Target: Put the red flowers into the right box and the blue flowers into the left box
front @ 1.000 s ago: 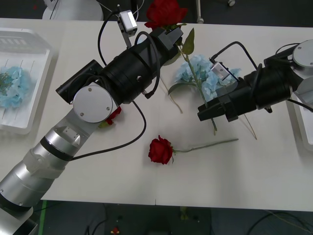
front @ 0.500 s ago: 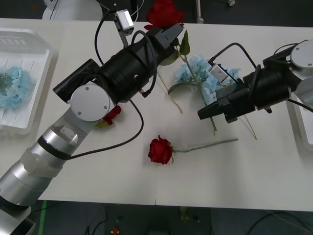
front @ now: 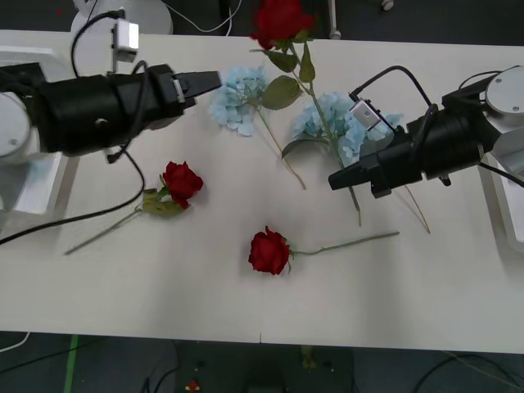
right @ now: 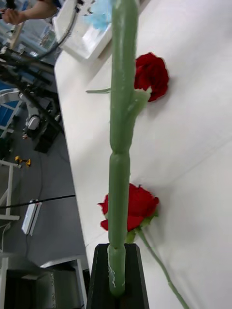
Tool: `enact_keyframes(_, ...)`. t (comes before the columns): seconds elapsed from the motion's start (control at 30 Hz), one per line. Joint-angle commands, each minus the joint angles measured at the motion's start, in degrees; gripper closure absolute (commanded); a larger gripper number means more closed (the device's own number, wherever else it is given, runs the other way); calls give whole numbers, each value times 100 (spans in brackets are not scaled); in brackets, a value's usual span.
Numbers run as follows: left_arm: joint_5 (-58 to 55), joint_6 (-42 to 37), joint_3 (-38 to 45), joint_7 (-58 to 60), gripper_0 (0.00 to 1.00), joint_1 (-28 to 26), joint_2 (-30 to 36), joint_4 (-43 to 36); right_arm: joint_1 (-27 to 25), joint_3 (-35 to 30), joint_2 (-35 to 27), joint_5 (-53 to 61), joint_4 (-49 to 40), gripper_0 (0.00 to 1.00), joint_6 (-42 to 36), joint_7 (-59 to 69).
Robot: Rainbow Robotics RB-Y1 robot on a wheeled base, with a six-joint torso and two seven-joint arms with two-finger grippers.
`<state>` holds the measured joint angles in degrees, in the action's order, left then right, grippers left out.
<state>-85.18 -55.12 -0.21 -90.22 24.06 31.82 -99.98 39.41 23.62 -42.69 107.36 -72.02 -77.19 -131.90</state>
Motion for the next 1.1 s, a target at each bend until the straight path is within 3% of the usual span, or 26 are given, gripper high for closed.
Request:
enact_keyframes(0.03,564,-1554,944,-163,0,-24,466,-241,50,-138,-152,-664,-154,100,336,745)
enact_keyframes(0.2,1434,-2802,1322,-1191,0,-33,510,-223,129,-323,-494,-1736,109,100,855,1518)
enact_keyframes(0.37,2577,-3383,1243,-2712,0,-50,466,-162,366,-331,-1013,-2632,584,100,1030,2186)
enact_keyframes(0.63,3500,-3189,847,-4698,0,-41,176,787,533,-375,-1901,-3757,1393,100,1391,2889)
enact_keyframes(0.83,3860,-2776,760,-4962,0,-41,-114,1394,515,-375,-2340,-3907,2298,100,1874,2828)
enact_keyframes(1.1,4563,-1880,30,-4927,0,64,-501,1781,401,-349,-2498,-4179,3423,100,2120,2722)
